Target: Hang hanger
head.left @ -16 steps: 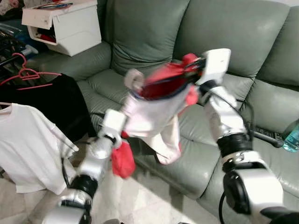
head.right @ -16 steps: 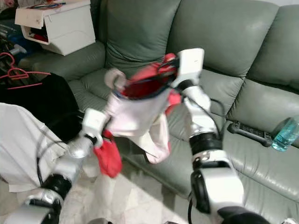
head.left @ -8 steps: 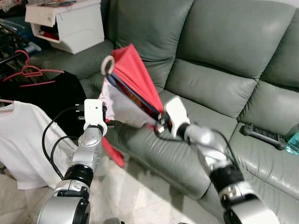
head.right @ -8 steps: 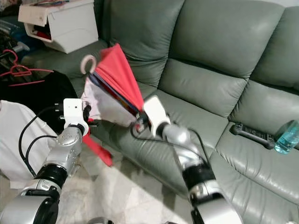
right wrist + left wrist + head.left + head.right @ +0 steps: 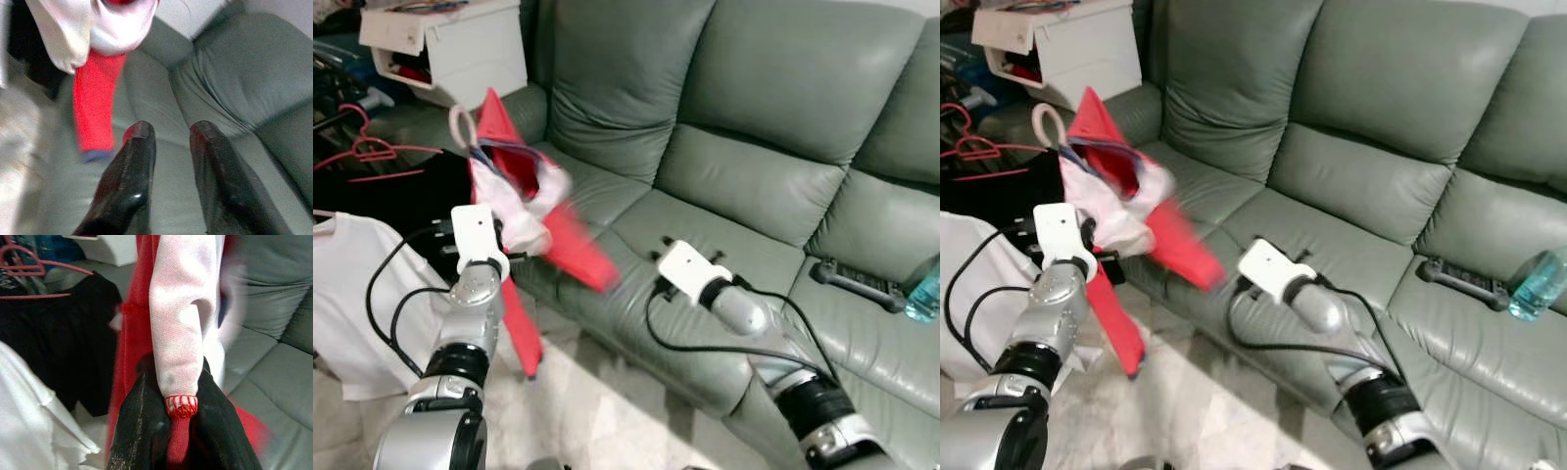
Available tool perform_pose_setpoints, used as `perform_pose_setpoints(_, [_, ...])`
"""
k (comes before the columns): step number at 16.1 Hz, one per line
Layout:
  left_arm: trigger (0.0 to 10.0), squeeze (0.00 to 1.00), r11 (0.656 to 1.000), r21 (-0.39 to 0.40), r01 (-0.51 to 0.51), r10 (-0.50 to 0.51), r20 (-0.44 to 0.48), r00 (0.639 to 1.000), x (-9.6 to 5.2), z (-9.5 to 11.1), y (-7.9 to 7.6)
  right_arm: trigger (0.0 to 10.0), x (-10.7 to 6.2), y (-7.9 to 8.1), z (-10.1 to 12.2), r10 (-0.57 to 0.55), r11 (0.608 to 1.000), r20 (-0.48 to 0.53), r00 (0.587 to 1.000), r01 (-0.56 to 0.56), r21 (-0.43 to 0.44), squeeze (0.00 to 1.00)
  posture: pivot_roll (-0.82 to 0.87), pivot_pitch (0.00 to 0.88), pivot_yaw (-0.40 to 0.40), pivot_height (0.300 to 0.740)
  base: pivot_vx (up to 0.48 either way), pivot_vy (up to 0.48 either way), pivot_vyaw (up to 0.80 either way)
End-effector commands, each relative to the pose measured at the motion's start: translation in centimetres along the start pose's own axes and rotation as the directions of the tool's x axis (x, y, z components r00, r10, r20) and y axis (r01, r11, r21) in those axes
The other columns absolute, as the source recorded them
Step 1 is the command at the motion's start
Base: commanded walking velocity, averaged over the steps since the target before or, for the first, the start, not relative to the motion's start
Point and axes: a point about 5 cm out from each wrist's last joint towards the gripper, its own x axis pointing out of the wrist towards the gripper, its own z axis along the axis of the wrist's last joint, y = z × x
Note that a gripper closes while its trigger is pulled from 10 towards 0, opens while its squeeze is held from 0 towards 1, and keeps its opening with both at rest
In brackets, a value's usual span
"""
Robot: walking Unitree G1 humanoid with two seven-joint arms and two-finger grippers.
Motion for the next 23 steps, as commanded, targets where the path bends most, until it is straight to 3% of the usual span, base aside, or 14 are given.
perform_pose_setpoints(1, [0.0,0.0,0.999,0.017,0.034,-0.035,0.048,0.998,0.4,1.4,-0.3,10.0,-0.3,1.3,0.1,0.09,0.995,0.019,0.996,-0.091,0.033,1.0,-0.07,0.0,0.027,0.74,0.0,0.0,0.0])
perform_pose_setpoints(2, [0.0,0.0,0.999,0.025,0.043,-0.045,0.049,0.998,0.4,1.4,-0.3,10.0,-0.4,1.4,0.1,0.098,0.994,0.02,0.995,-0.099,0.042,1.0,-0.07,0.0,0.027,0.74,0.0,0.0,0.0])
perform_pose_setpoints(3, [0.0,0.0,0.968,0.126,0.215,-0.223,0.048,0.974,0.2,1.4,-1.3,10.0,-0.9,0.2,0.7,0.093,0.994,0.088,0.992,-0.097,0.049,1.0,-0.08,0.0,0.032,0.74,0.0,0.0,0.0])
perform_pose_setpoints(5, [0.0,0.0,0.876,0.315,0.365,-0.401,0.056,0.914,-0.3,1.6,-1.9,10.0,-1.7,-2.3,1.8,0.036,0.999,0.187,0.982,-0.034,-0.016,1.0,-0.07,0.0,0.032,0.74,0.0,0.0,0.0])
perform_pose_setpoints(7, [0.0,0.0,0.712,0.533,0.458,-0.534,-0.013,0.846,-0.8,1.2,-0.5,10.0,-3.1,-6.0,2.9,0.035,0.989,0.223,0.974,-0.001,-0.148,1.0,-0.07,0.0,0.039,0.74,0.0,0.0,0.0])
perform_pose_setpoints(8, [0.0,0.0,0.68,0.559,0.475,-0.554,-0.033,0.832,-0.9,1.1,-0.3,10.0,-3.4,-6.7,2.8,0.04,0.982,0.208,0.977,-0.001,-0.187,1.0,-0.07,0.0,0.039,0.74,0.0,0.0,0.0])
perform_pose_setpoints(9, [0.0,0.0,0.604,0.606,0.518,-0.607,-0.072,0.792,-1.3,1.0,-0.1,10.0,-4.0,-7.4,2.3,0.069,0.979,0.173,0.982,-0.034,-0.201,1.0,-0.08,0.0,0.043,0.74,0.0,0.0,0.0])
perform_pose_setpoints(10, [0.0,0.0,0.479,0.659,0.581,-0.67,-0.153,0.726,-1.8,0.5,0.2,10.0,-5.0,-8.8,1.7,0.098,0.965,0.127,0.987,-0.063,-0.254,1.0,-0.08,0.0,0.045,0.74,0.0,0.0,0.0])
perform_pose_setpoints(13, [0.0,0.0,0.288,0.735,0.614,-0.729,-0.247,0.639,-2.6,-0.2,0.3,10.0,-6.6,-10.4,1.4,0.162,0.939,0.061,0.985,-0.135,-0.316,1.0,-0.08,0.0,0.052,0.74,0.0,0.0,0.0])
perform_pose_setpoints(14, [0.0,0.0,0.272,0.739,0.617,-0.738,-0.251,0.626,-2.7,-0.2,0.2,10.0,-6.7,-10.5,1.4,0.171,0.936,0.054,0.984,-0.145,-0.32,1.0,-0.08,0.0,0.052,0.74,0.0,0.0,0.0])
perform_pose_setpoints(16, [0.0,0.0,0.17,0.75,0.639,-0.812,-0.261,0.522,-3.6,-0.3,-1.3,10.0,-7.2,-10.3,0.6,0.253,0.931,0.004,0.967,-0.242,-0.272,1.0,-0.08,0.0,0.052,0.74,0.0,0.0,0.0])
perform_pose_setpoints(19, [0.0,0.0,0.071,0.762,0.643,-0.877,-0.26,0.404,-4.9,-0.6,-3.7,10.0,-7.5,-9.2,-0.6,0.416,0.889,-0.061,0.907,-0.42,-0.179,0.99,-0.08,0.0,0.048,0.74,0.0,0.0,0.0])
perform_pose_setpoints(22, [0.0,0.0,0.012,0.768,0.64,-0.92,-0.243,0.309,-6.0,-0.7,-5.4,10.0,-6.9,-8.7,-1.2,0.502,0.842,-0.102,0.859,-0.512,-0.169,0.99,-0.08,0.0,0.047,0.74,0.0,0.0,0.0])
perform_pose_setpoints(23, [0.0,0.0,0.016,0.769,0.64,-0.924,-0.233,0.303,-6.1,-0.6,-5.6,10.0,-6.8,-8.4,-1.3,0.534,0.827,-0.105,0.839,-0.544,-0.14,0.75,-0.08,0.0,0.046,0.74,0.0,0.0,0.0])
